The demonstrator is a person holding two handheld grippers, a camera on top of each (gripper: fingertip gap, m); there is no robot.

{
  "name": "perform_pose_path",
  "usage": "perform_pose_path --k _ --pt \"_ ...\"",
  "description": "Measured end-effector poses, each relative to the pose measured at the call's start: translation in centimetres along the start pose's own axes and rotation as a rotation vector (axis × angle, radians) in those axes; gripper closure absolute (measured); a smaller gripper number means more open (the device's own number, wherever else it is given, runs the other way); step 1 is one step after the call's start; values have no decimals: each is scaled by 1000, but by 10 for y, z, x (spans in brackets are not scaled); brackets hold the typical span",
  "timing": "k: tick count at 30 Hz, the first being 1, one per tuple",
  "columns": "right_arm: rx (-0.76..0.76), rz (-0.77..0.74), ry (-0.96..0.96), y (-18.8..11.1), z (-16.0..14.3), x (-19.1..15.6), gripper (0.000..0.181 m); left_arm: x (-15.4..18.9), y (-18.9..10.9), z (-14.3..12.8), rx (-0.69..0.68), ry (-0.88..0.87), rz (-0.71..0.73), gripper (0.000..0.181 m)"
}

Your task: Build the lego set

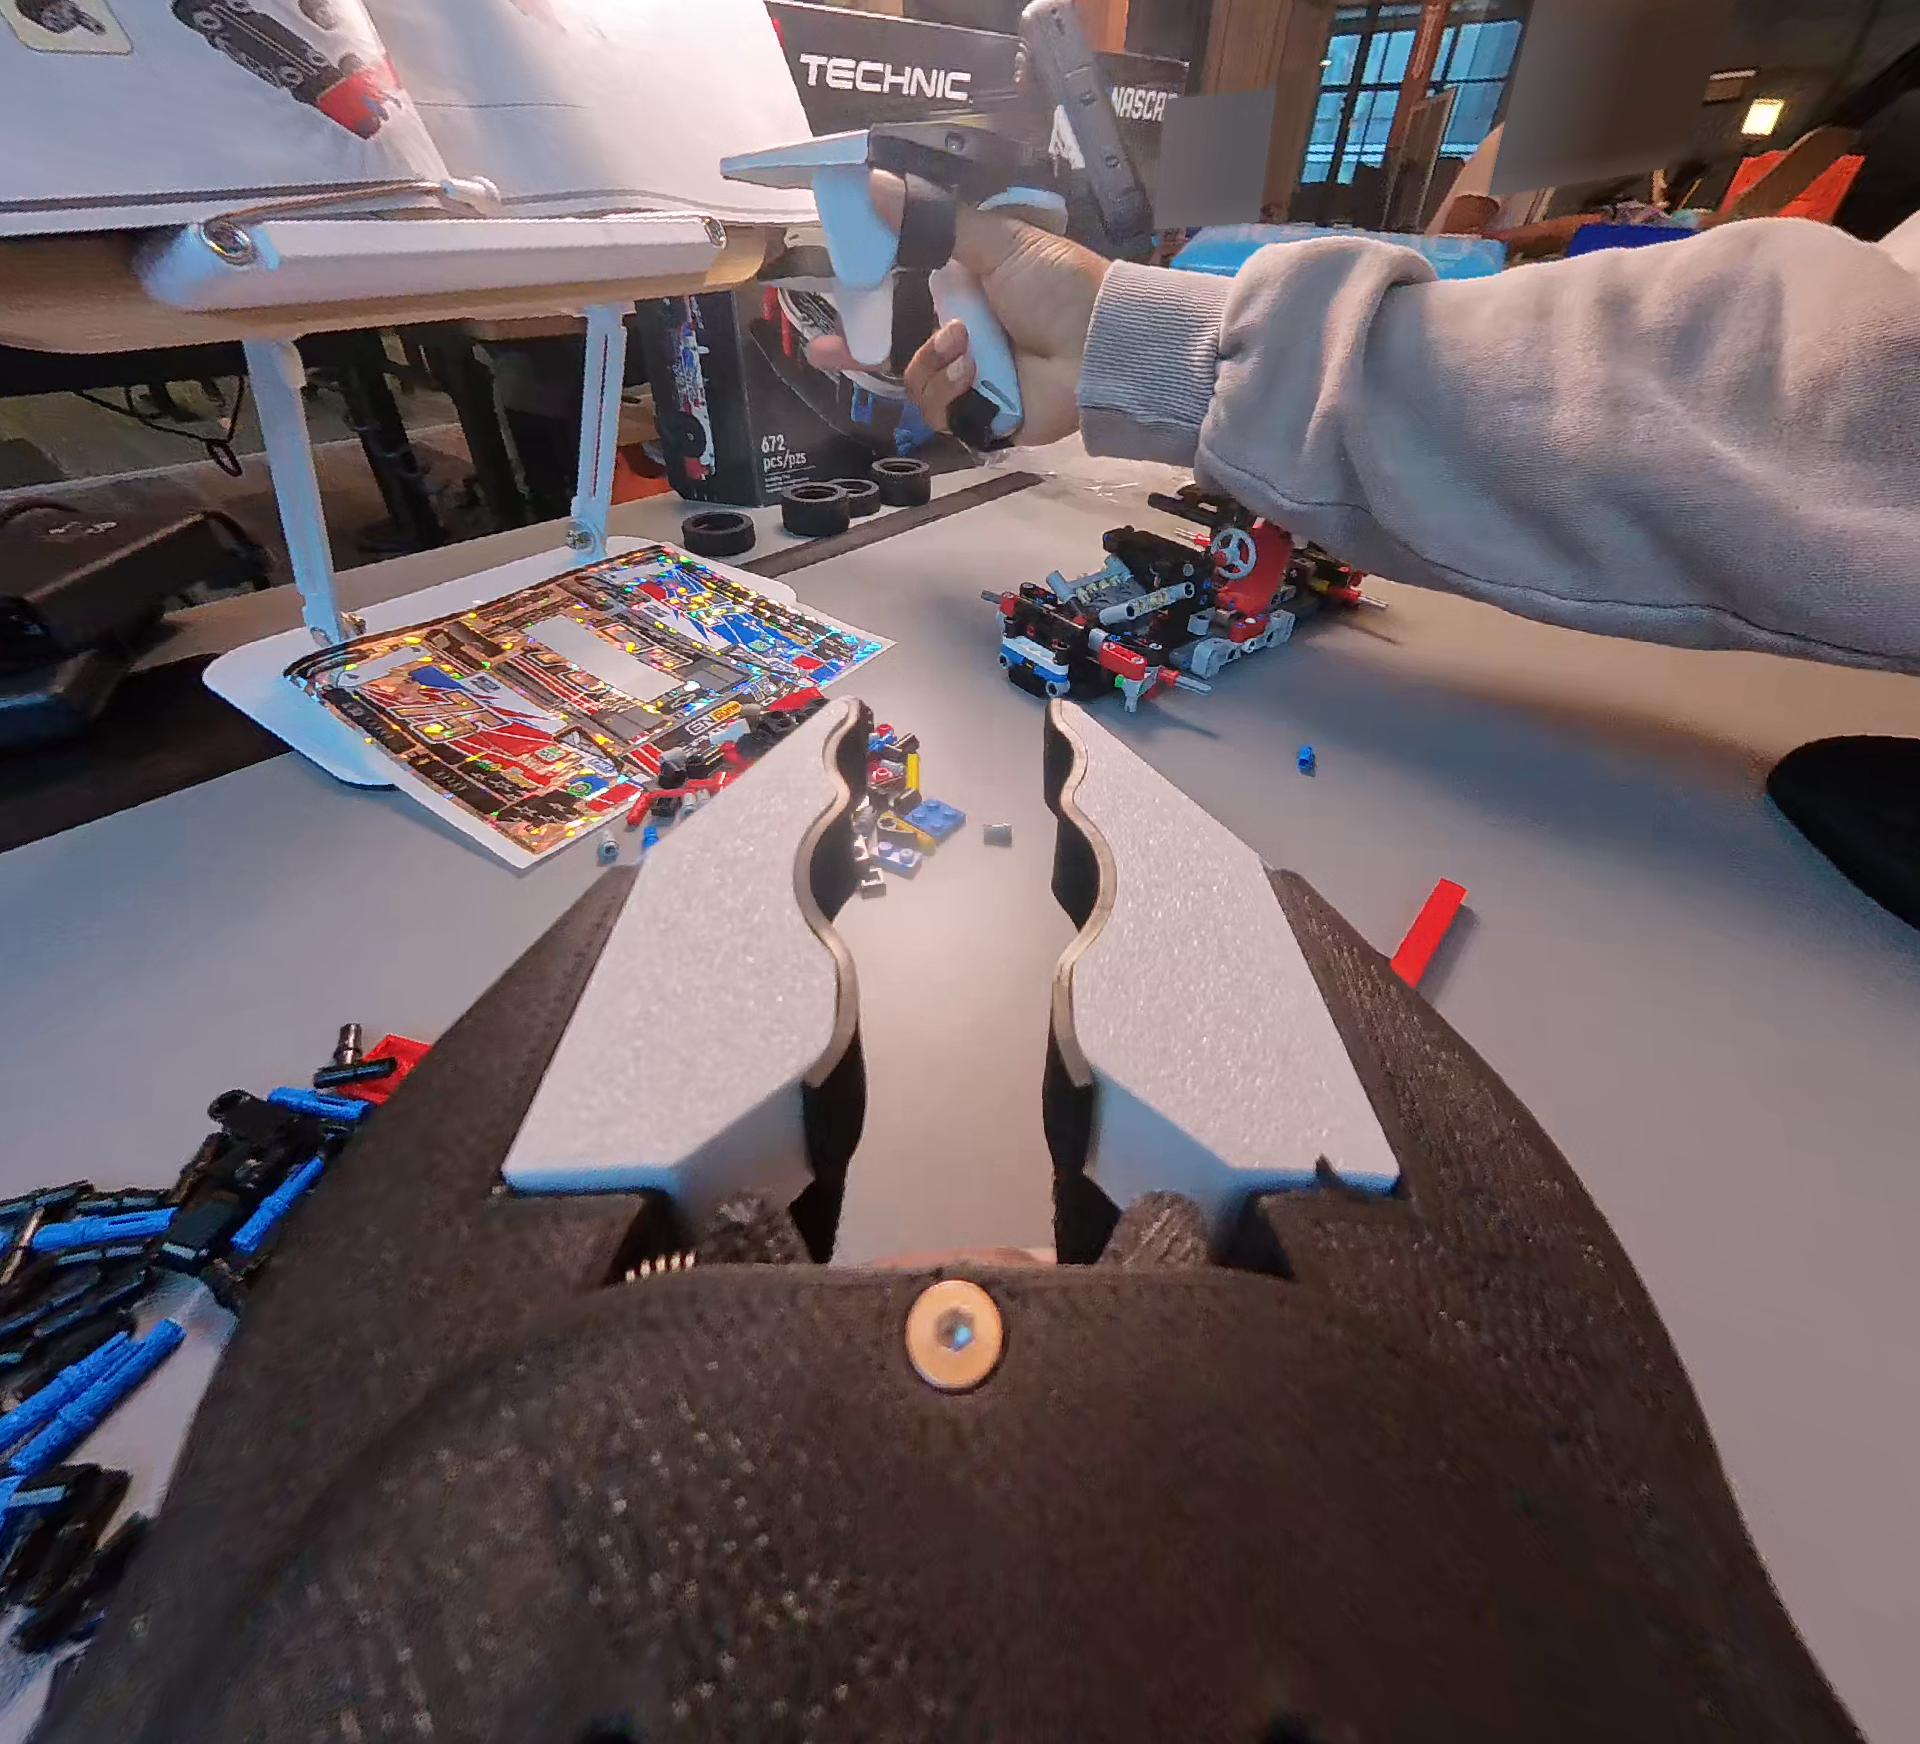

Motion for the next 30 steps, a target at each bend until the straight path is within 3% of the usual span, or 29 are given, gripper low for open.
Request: perform_pose_path --k 6,19,25,30 --pt "14 24 49 9 -4 2 132 0 0 0 -9 25 9 151" --pt "-24 -48 -49 -10 -11 -14 138 6 3 -2 -34 62 -3 146" --pt "-39 -47 -87 -46 -15 -38 132 6 0 3 -12 65 16 145" --pt "39 47 -258 -90 -23 -92 152 7 -1 5 6 69 36 150"
Point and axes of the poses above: each gripper's, where its closed fingertips meet, y out along the fingers, z out of its top, x = y × z across the jaws, the point moved 9 cm from there along -y, back along the fingers, and after that the axes turned 4 degrees about -y, right-handed, at the moved point
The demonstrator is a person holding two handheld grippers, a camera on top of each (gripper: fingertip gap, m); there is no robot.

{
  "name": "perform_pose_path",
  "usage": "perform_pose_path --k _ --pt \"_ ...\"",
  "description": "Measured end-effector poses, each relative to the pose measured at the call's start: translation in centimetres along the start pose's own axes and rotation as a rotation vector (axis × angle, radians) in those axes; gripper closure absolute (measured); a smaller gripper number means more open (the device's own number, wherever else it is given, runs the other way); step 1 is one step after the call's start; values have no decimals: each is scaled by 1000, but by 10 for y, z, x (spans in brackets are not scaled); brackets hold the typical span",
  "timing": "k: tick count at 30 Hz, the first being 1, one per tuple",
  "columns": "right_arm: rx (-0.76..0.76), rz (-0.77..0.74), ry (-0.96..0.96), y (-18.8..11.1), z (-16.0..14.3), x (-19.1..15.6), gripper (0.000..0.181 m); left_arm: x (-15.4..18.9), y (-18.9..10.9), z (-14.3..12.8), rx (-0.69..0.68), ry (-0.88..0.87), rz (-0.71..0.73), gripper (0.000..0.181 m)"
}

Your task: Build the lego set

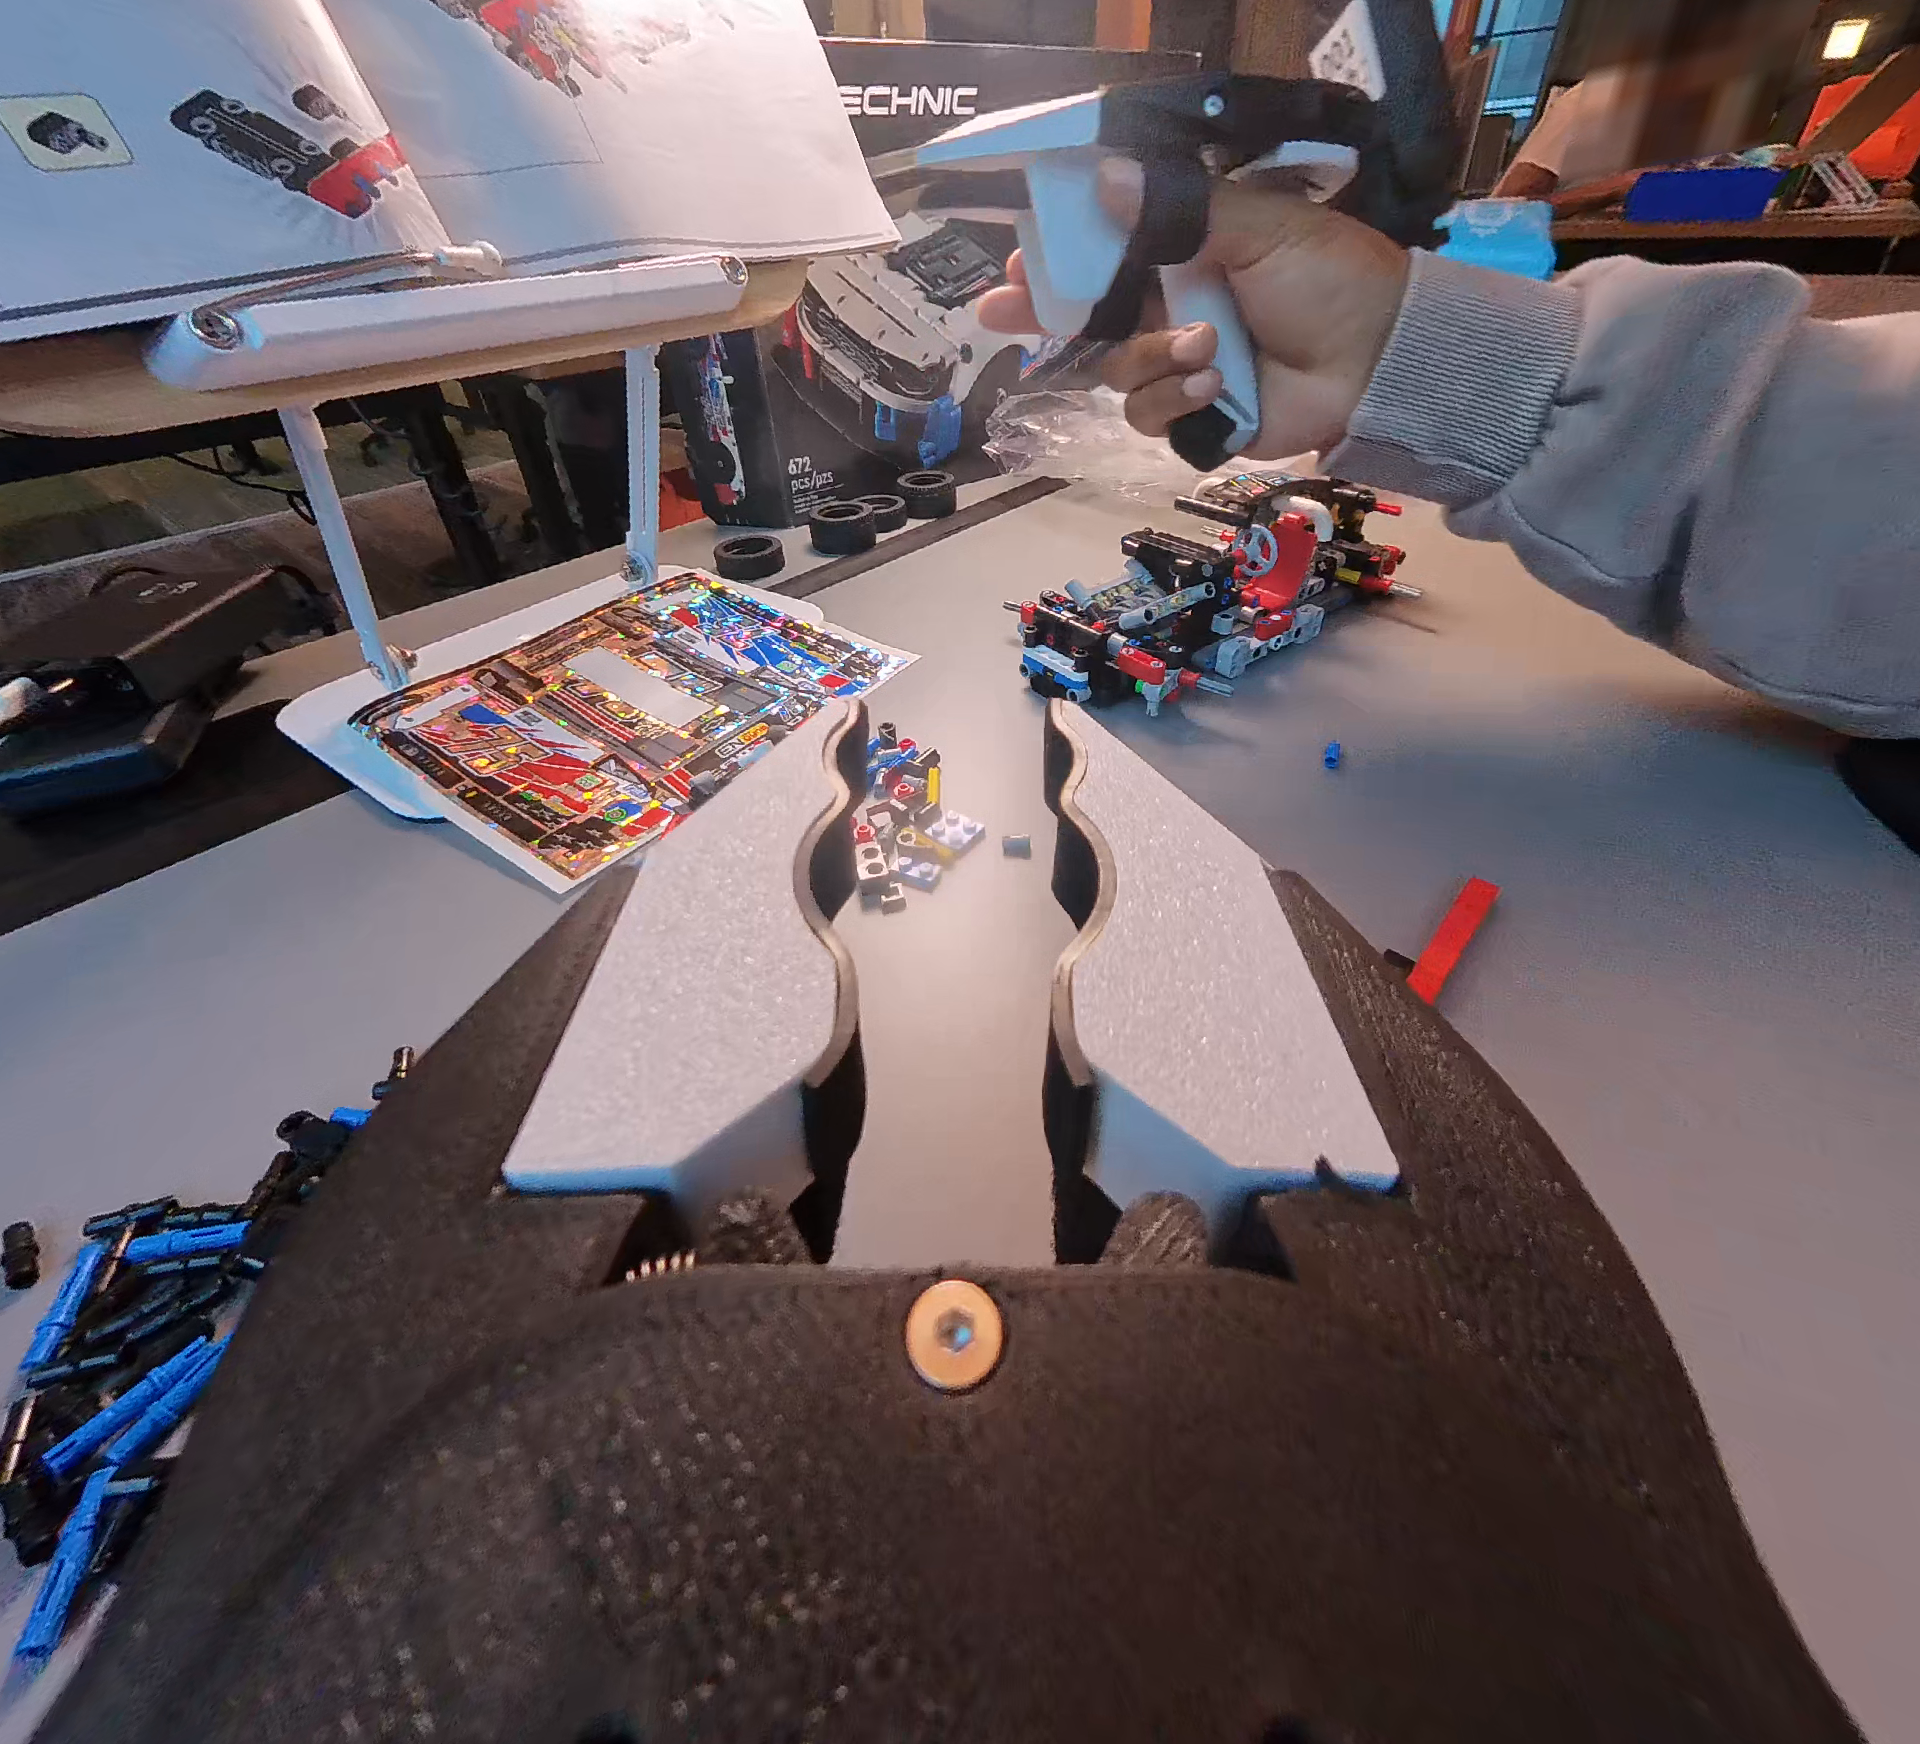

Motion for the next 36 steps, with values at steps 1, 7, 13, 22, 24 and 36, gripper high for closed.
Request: perform_pose_path --k 1,7,13,22,24,36 --pt "20 -2 -36 -6 0 -11 158 0 0 0 4 4 9 152" --pt "103 5 -238 -12 -19 -65 181 -4 -5 4 40 20 79 162" --pt "87 46 -224 10 -36 -89 174 -13 -9 5 60 -48 108 161" --pt "44 60 -260 14 -50 -85 176 -17 -10 7 92 -106 98 161" --pt "41 55 -271 12 -51 -83 177 -16 -10 7 93 -105 96 161" --pt "39 9 -299 30 -50 -77 177 -20 -8 3 51 -94 126 153"
Point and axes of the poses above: each gripper's, where its closed fingertips meet, y out along the fingers, z out of its top, x = y × z across the jaws, the point moved 9 cm from there along -y, back along the fingers, and after that the axes turned 4 degrees about -y, right-handed, at the moved point
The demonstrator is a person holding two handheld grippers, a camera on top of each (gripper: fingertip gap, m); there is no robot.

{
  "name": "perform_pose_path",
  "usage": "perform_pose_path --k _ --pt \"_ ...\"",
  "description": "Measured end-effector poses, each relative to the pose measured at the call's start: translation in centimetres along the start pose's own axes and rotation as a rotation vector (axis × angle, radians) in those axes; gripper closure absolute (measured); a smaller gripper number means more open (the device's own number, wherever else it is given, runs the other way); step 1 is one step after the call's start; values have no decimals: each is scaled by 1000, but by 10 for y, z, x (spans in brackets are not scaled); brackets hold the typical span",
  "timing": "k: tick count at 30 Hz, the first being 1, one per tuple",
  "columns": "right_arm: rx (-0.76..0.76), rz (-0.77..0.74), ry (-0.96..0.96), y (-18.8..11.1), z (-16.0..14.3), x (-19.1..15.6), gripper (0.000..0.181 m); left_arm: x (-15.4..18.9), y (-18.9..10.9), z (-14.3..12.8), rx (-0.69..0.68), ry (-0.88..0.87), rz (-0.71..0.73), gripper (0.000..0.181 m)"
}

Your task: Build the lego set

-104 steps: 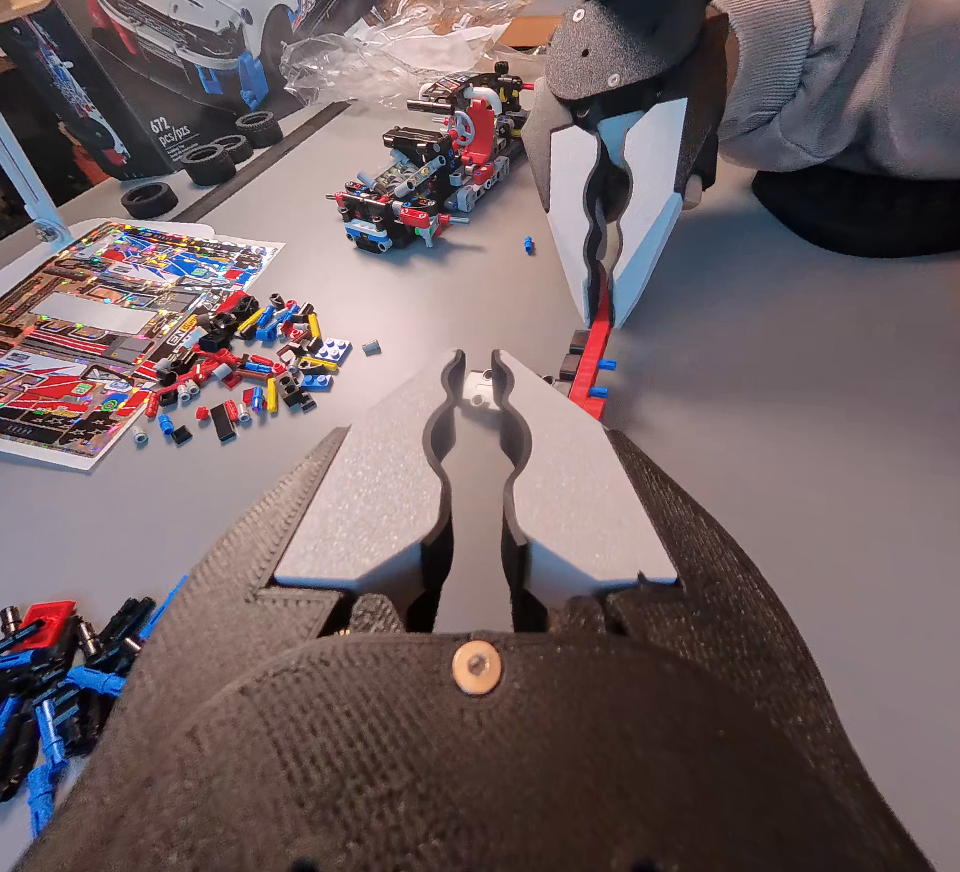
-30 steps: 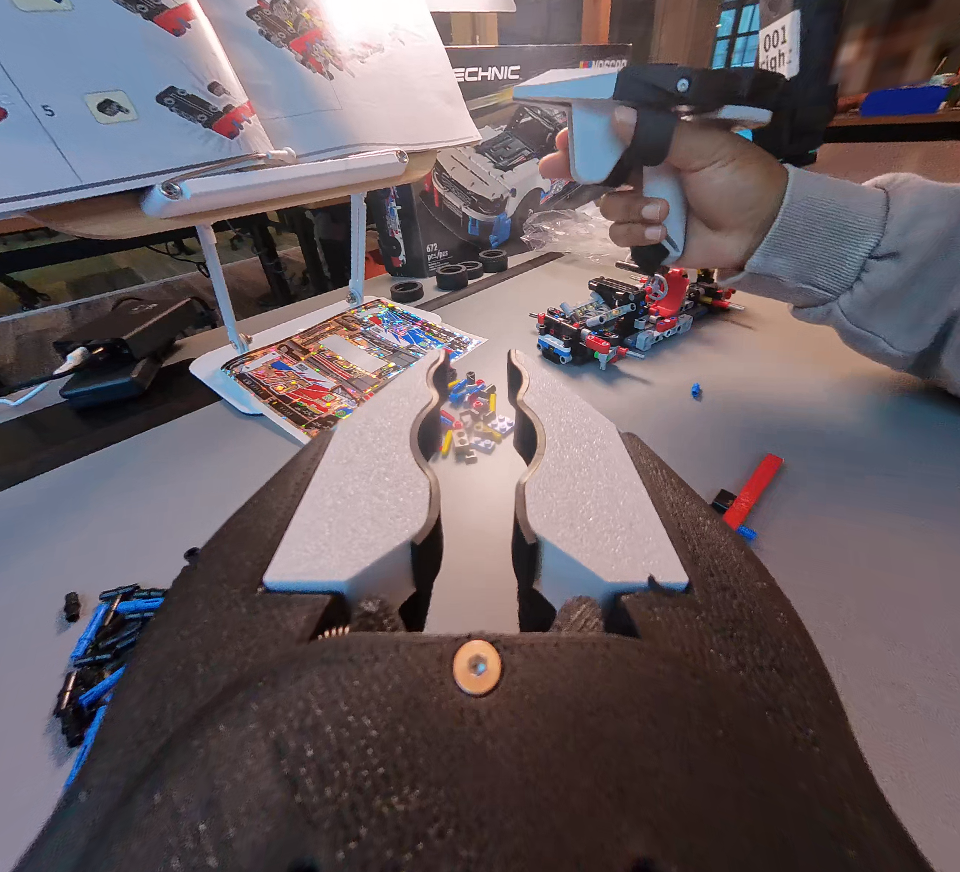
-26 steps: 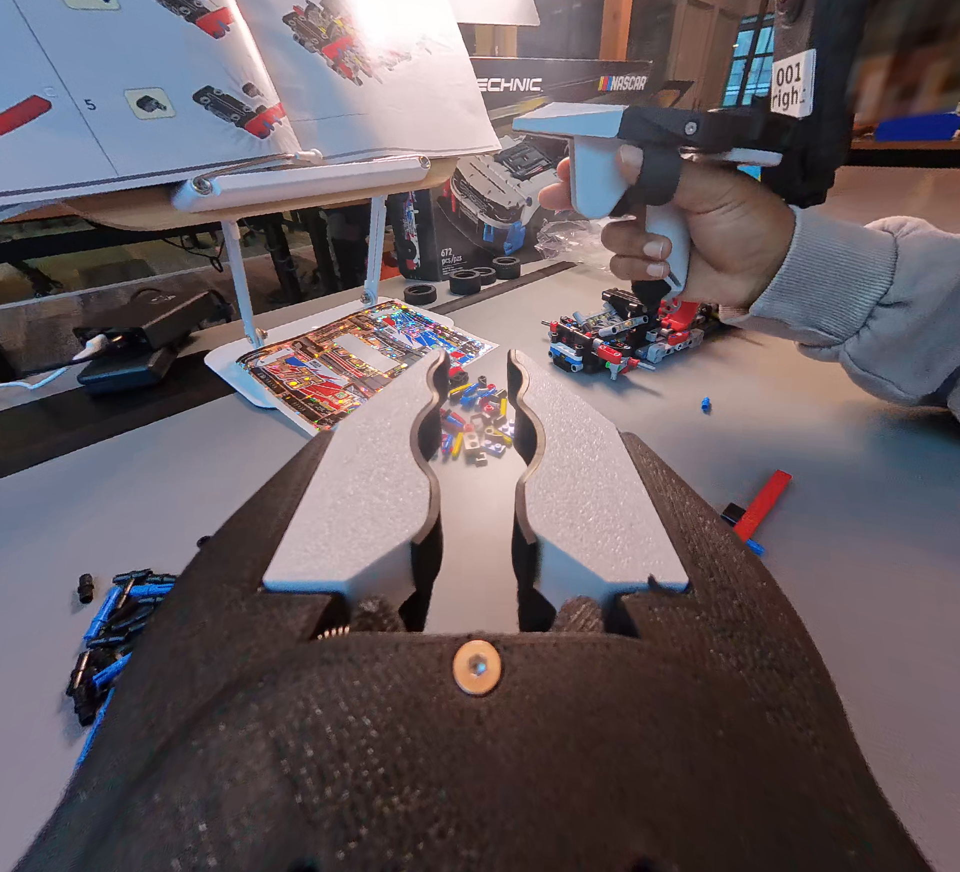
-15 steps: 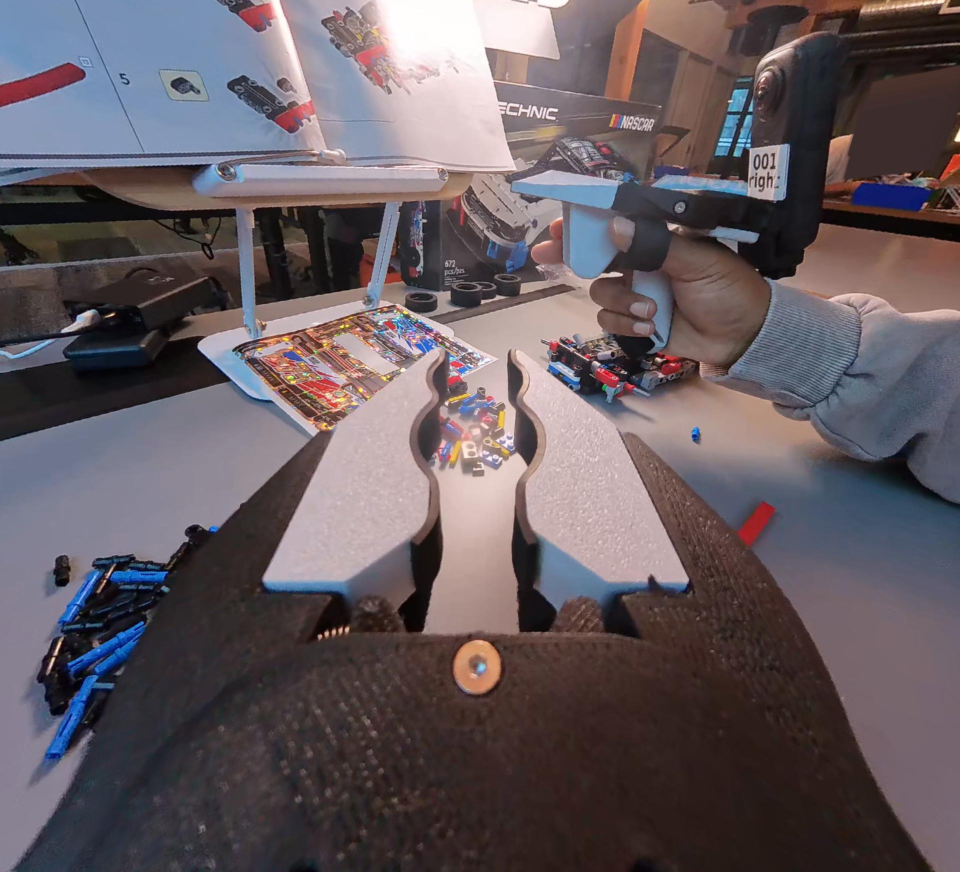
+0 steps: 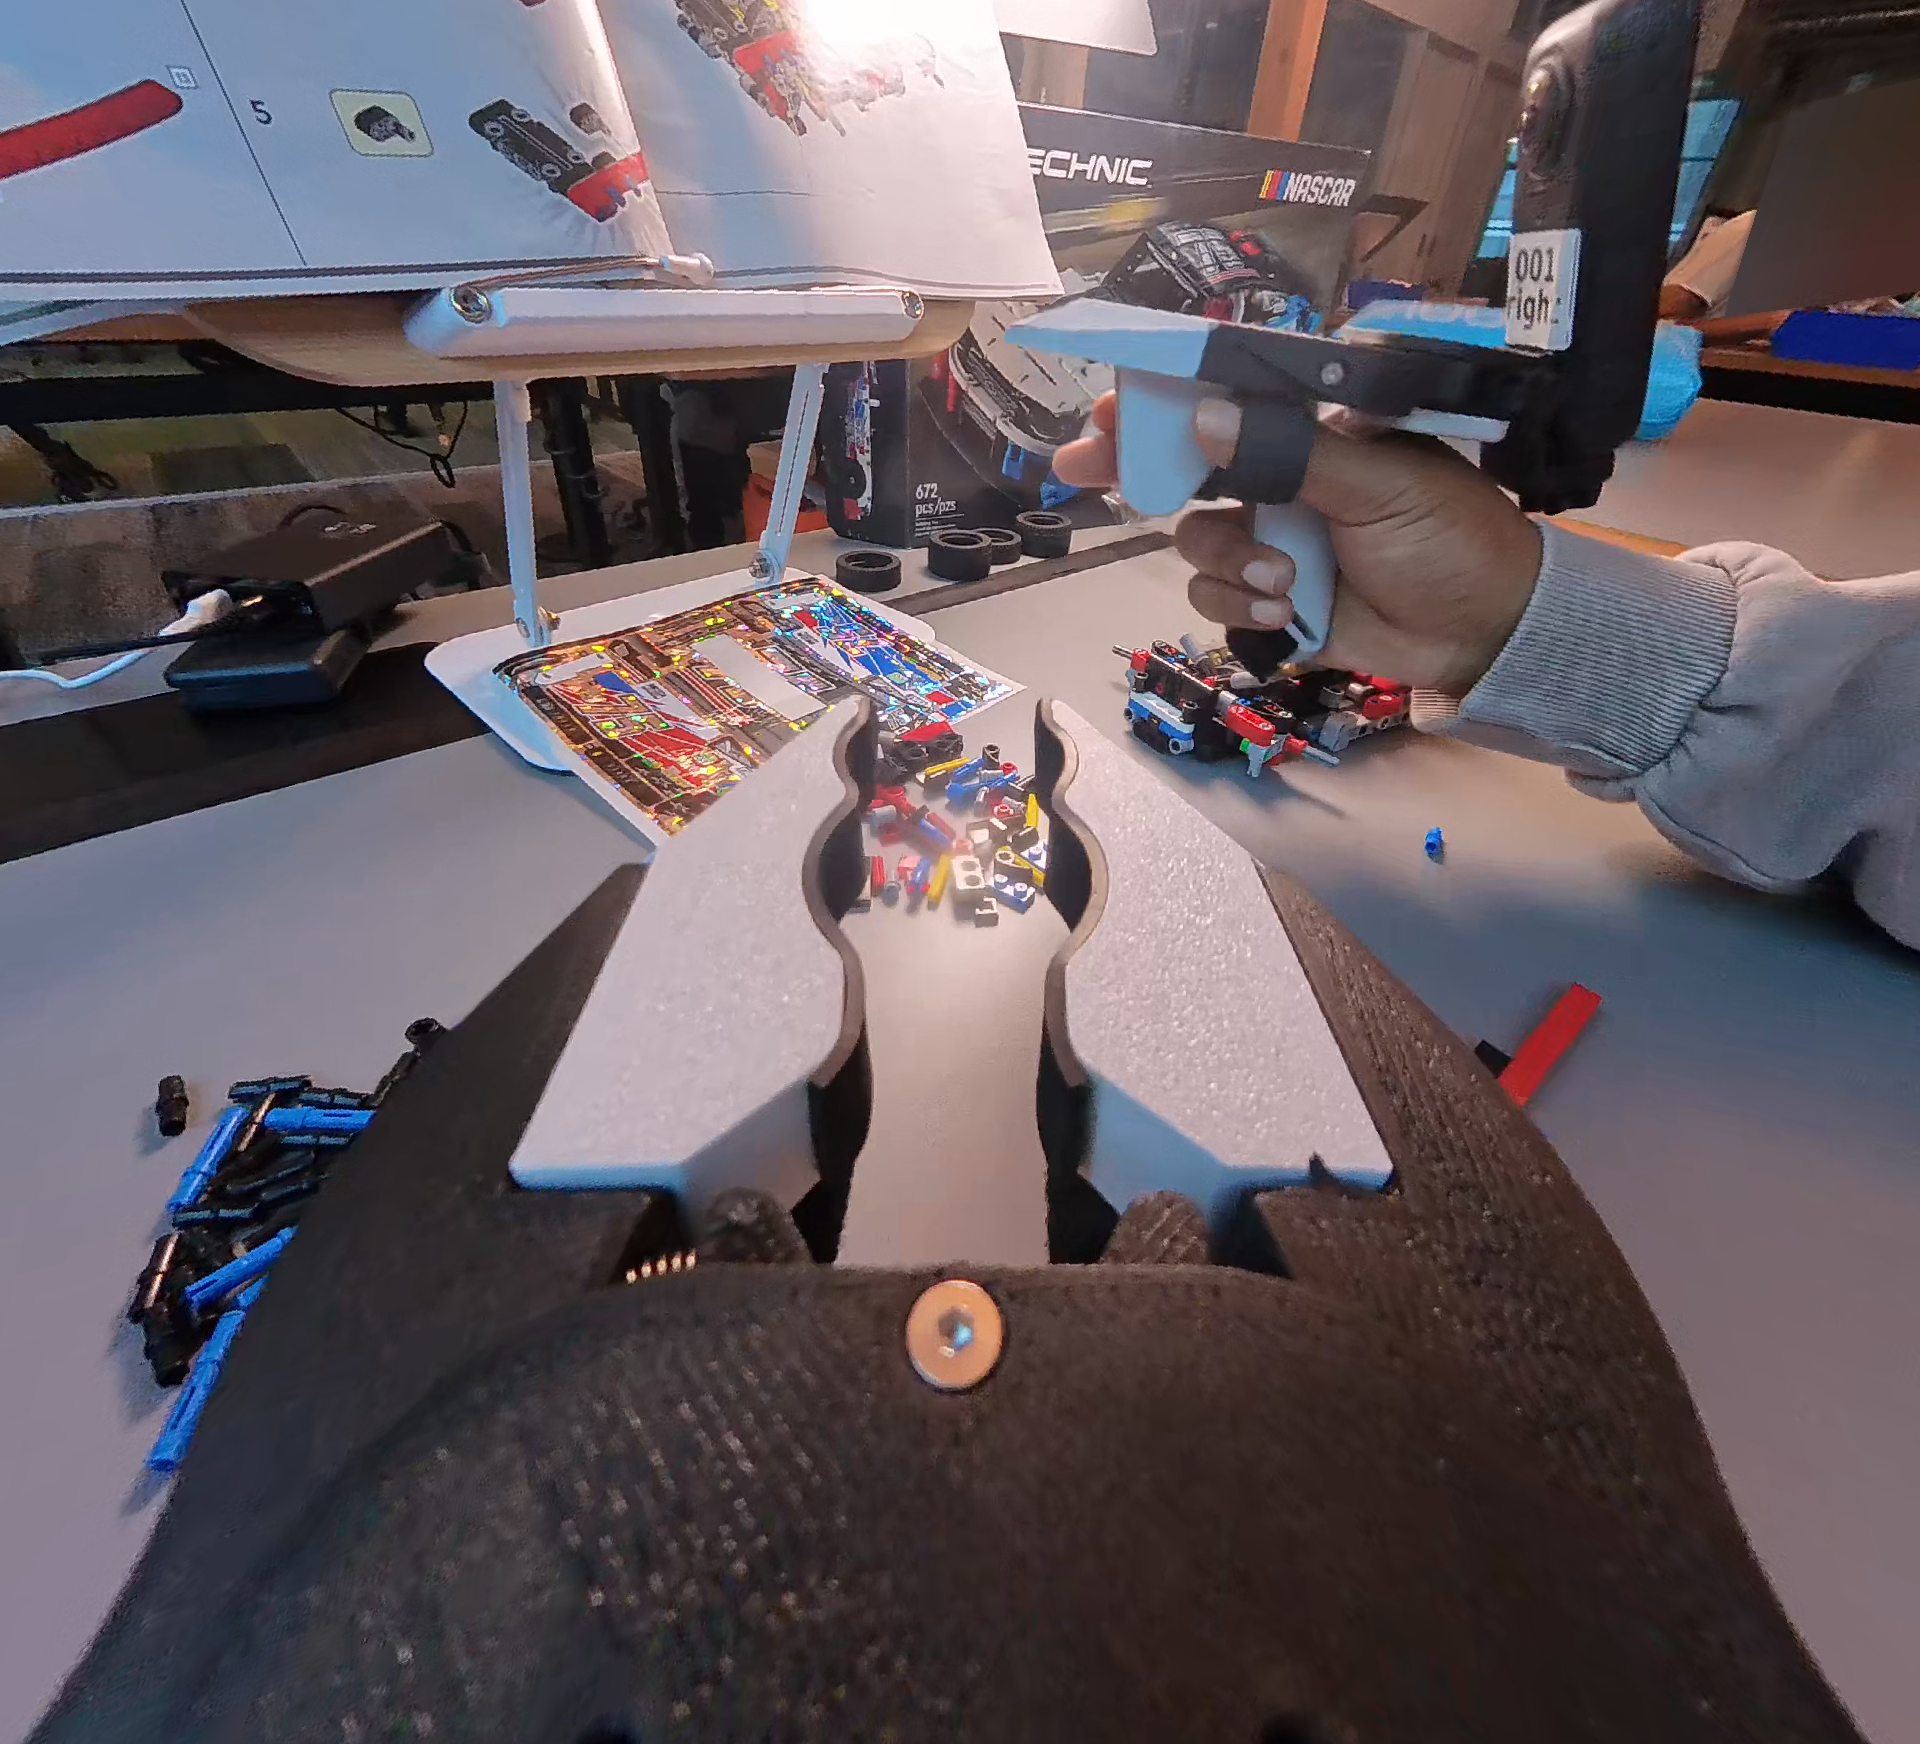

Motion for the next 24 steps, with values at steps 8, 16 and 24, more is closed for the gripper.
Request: perform_pose_path --k 8,16,24 --pt "29 -83 -69 84 32 5 176 -1 -1 -2 -16 42 27 154" --pt "-50 -108 -128 135 26 1 177 0 -1 0 -16 33 14 155" --pt "-59 -136 -118 125 23 14 178 2 1 -3 -33 13 -13 156"
Point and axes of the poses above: each gripper's, where its closed fingertips meet, y out along the fingers, z out of its top, x = y × z across the jaws, the point moved 9 cm from there along -y, back along the fingers, and after that the axes turned 4 degrees about -y, right-handed, at the moved point
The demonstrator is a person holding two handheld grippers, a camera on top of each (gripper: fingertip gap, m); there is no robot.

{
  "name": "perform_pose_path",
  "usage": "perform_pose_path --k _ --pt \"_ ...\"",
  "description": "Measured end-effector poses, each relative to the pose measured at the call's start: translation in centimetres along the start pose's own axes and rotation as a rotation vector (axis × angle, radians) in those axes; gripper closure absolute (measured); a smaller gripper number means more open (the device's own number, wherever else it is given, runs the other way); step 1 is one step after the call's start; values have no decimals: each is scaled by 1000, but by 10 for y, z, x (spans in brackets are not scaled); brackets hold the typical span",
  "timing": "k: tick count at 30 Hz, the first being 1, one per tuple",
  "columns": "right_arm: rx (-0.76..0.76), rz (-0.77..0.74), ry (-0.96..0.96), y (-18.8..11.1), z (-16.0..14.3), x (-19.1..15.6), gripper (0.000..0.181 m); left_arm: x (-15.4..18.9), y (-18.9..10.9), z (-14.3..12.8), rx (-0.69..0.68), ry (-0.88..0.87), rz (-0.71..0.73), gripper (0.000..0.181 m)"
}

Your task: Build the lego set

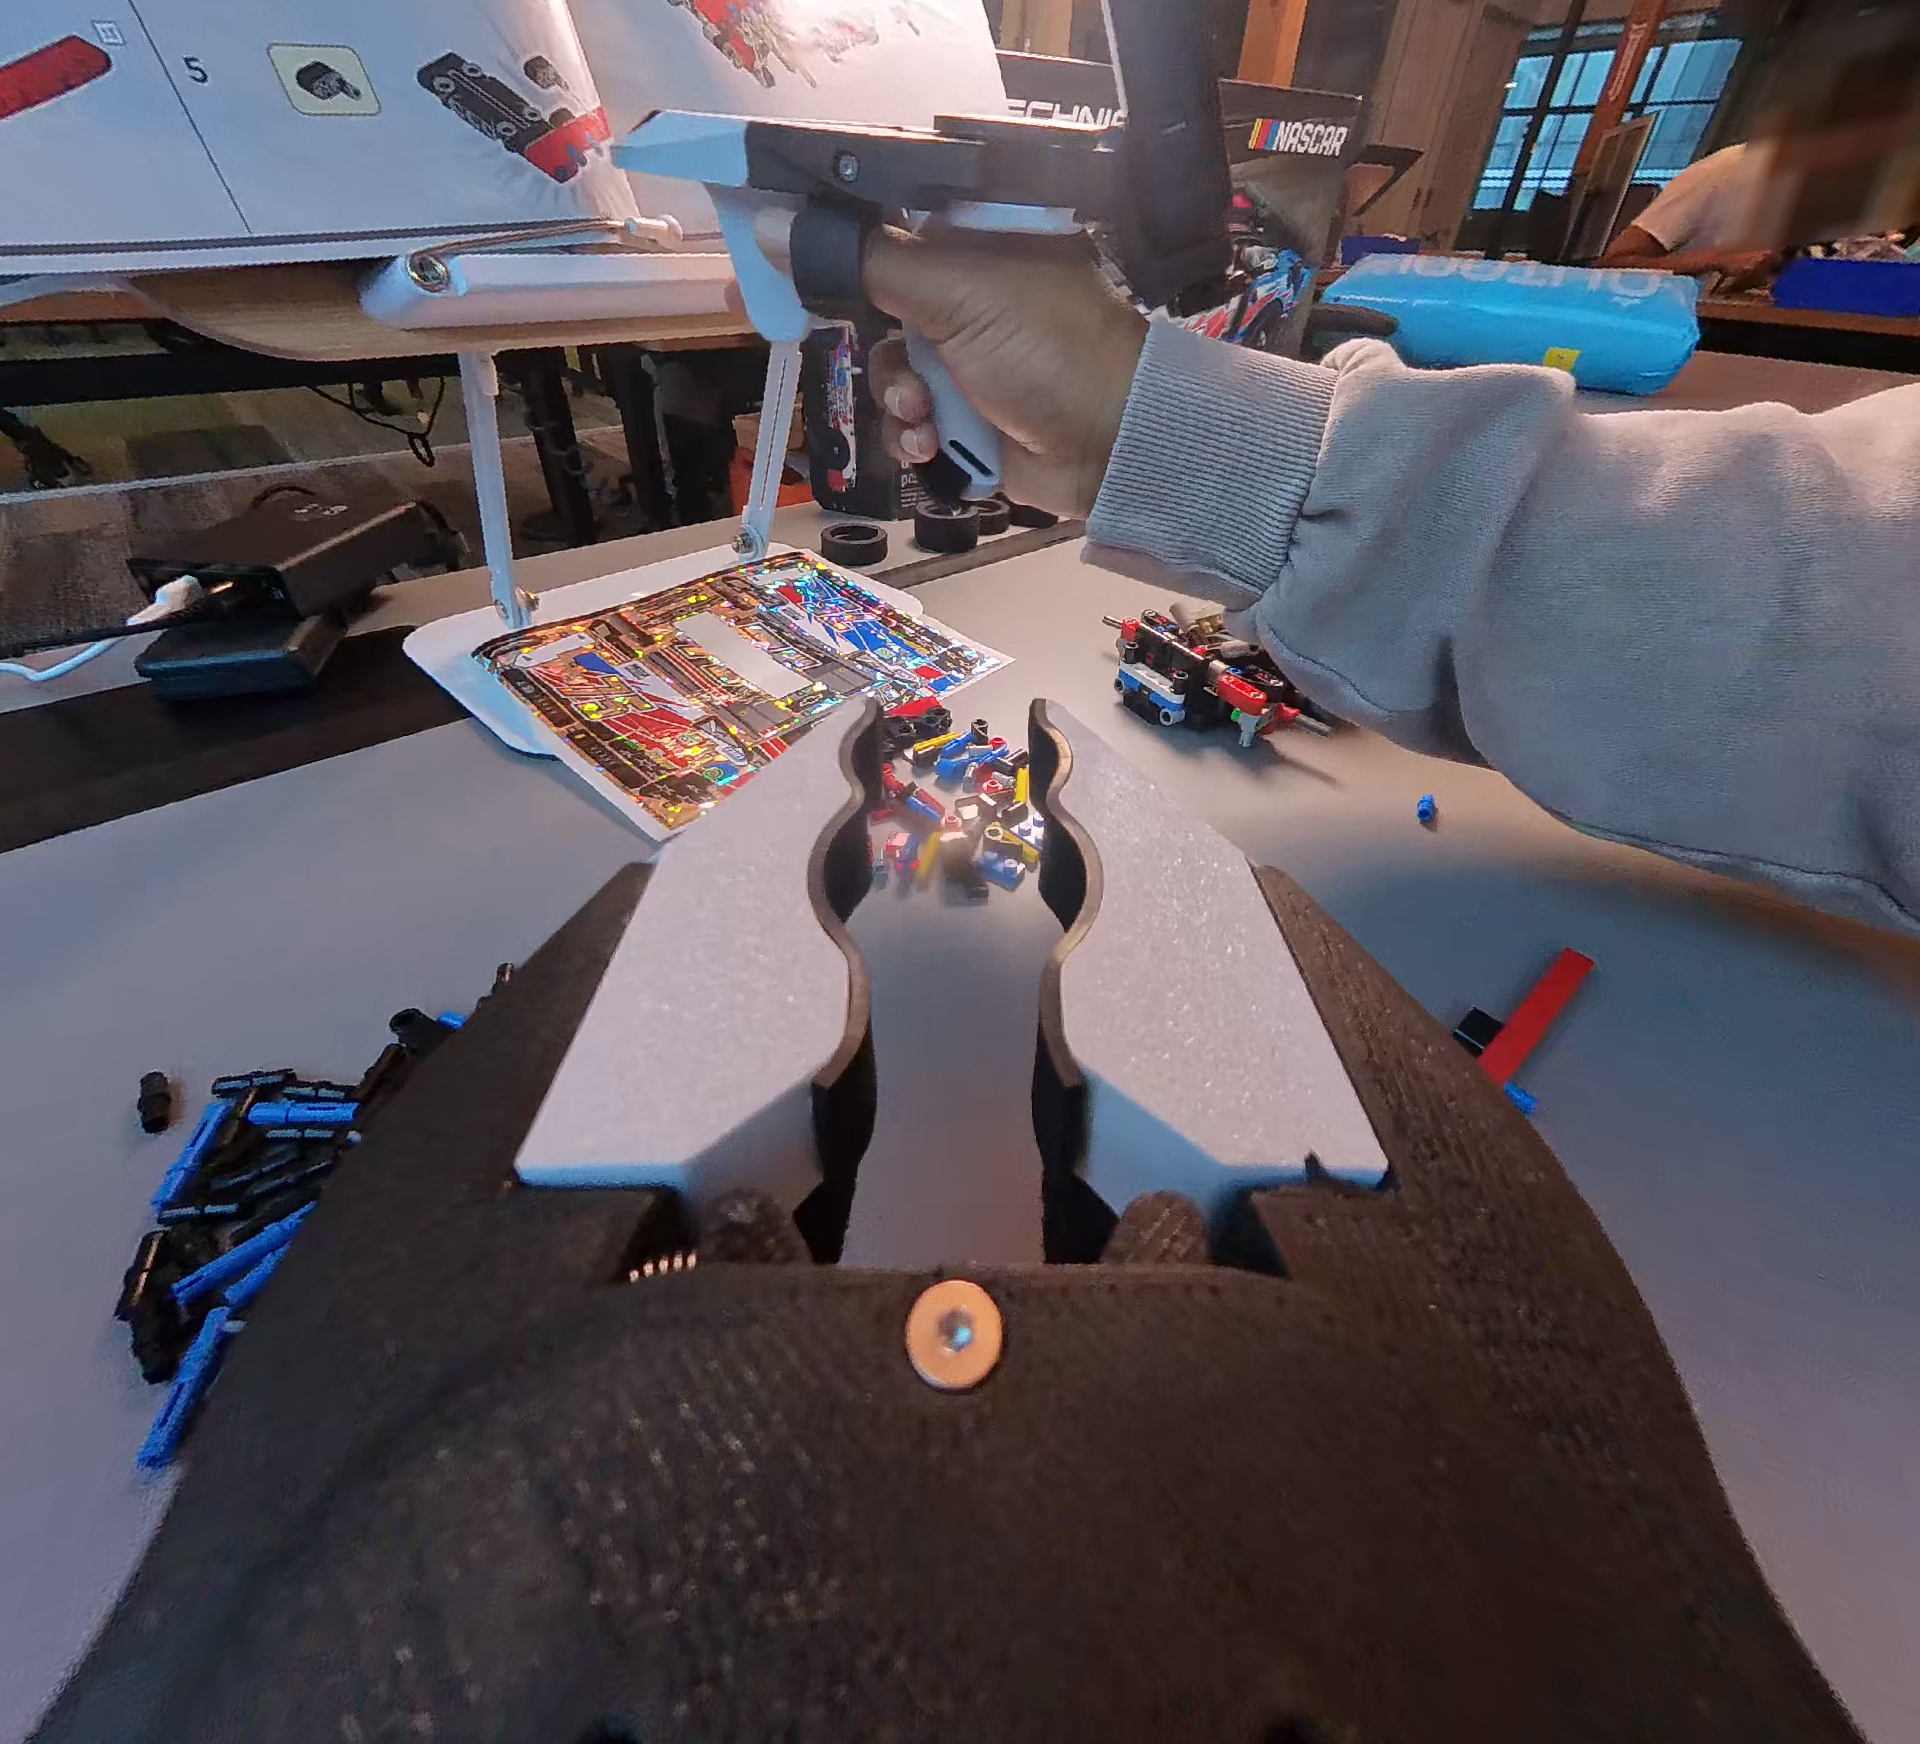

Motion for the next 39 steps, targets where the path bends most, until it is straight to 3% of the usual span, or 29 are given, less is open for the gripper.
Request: perform_pose_path --k 12,21,29,33,39 --pt "31 -126 -11 -23 21 72 177 2 1 0 -2 4 -7 157" --pt "31 -120 -54 -20 40 85 175 -2 1 -2 -11 -5 7 158" --pt "22 -12 -107 -78 44 86 168 1 1 -2 -14 1 -6 158" --pt "-128 177 -168 -121 28 89 149 3 2 -1 -15 5 -13 158" --pt "-586 521 -284 -186 -25 90 125 7 3 -3 -29 17 -25 158"
Point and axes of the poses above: each gripper's, where its closed fingertips meet, y out along the fingers, z out of its top, x = y × z across the jaws, the point moved 9 cm from there along -y, back along the fingers, and after that the axes turned 4 degrees about -y, right-handed, at the moved point
